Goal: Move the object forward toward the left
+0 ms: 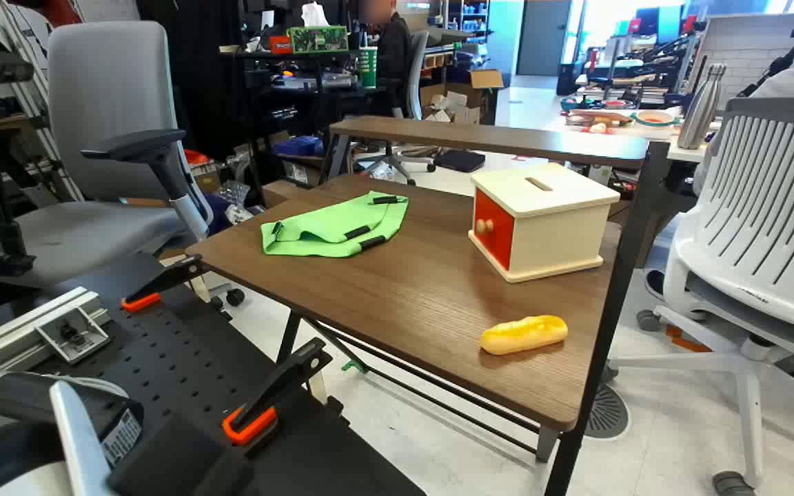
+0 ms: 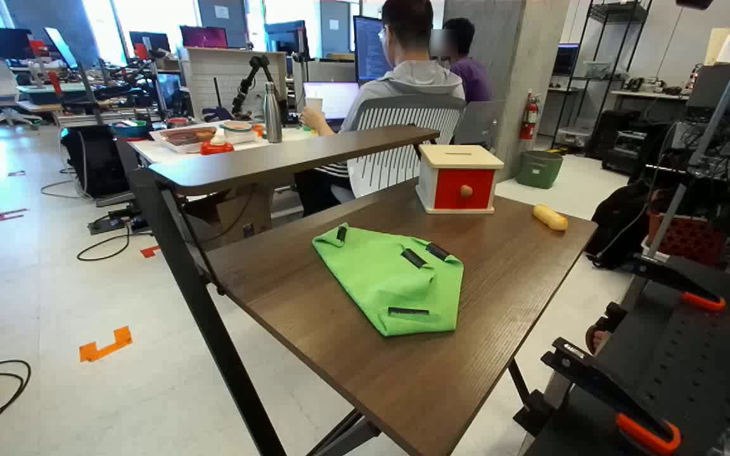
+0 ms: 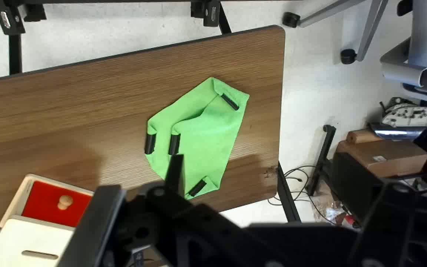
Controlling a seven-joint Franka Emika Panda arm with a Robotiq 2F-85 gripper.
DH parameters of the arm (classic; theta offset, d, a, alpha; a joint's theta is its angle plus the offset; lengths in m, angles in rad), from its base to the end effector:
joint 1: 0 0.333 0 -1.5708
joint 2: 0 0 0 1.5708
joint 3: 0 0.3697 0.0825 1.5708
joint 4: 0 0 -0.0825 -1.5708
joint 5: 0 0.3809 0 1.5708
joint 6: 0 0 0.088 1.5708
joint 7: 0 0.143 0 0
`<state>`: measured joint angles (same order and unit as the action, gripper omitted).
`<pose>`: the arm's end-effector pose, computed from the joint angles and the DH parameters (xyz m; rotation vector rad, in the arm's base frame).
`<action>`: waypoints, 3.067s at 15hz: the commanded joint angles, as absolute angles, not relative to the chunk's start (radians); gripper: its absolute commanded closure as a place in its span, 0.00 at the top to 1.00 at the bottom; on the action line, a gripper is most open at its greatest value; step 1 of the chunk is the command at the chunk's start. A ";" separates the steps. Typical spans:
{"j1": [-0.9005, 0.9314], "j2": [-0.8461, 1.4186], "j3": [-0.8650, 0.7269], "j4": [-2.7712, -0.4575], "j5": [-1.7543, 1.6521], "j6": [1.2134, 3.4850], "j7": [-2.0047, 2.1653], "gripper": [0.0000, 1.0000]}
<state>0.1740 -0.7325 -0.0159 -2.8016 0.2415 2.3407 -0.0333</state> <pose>0.3063 0.0590 0.4405 -2.8949 -0.0711 -0.3735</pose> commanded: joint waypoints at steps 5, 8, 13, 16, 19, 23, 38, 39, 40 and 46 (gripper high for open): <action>0.131 -0.659 -0.024 -2.765 0.245 2.399 -0.023 1.00; 0.077 -0.566 -0.038 -2.734 0.232 2.460 -0.005 1.00; -0.010 -0.431 -0.097 -2.709 0.216 2.485 -0.030 1.00; -0.061 -0.321 -0.147 -2.679 0.214 2.563 -0.056 1.00; -0.088 -0.197 -0.194 -2.619 0.237 2.615 -0.071 1.00; -0.122 -0.011 -0.227 -2.499 0.263 2.624 -0.065 1.00; -0.254 0.536 -0.224 -2.048 0.221 2.453 0.105 1.00; -0.256 0.553 -0.222 -2.028 0.223 2.441 0.113 1.00; -0.259 0.576 -0.219 -2.003 0.226 2.435 0.120 1.00; -0.246 0.672 -0.224 -1.905 0.216 2.451 0.173 1.00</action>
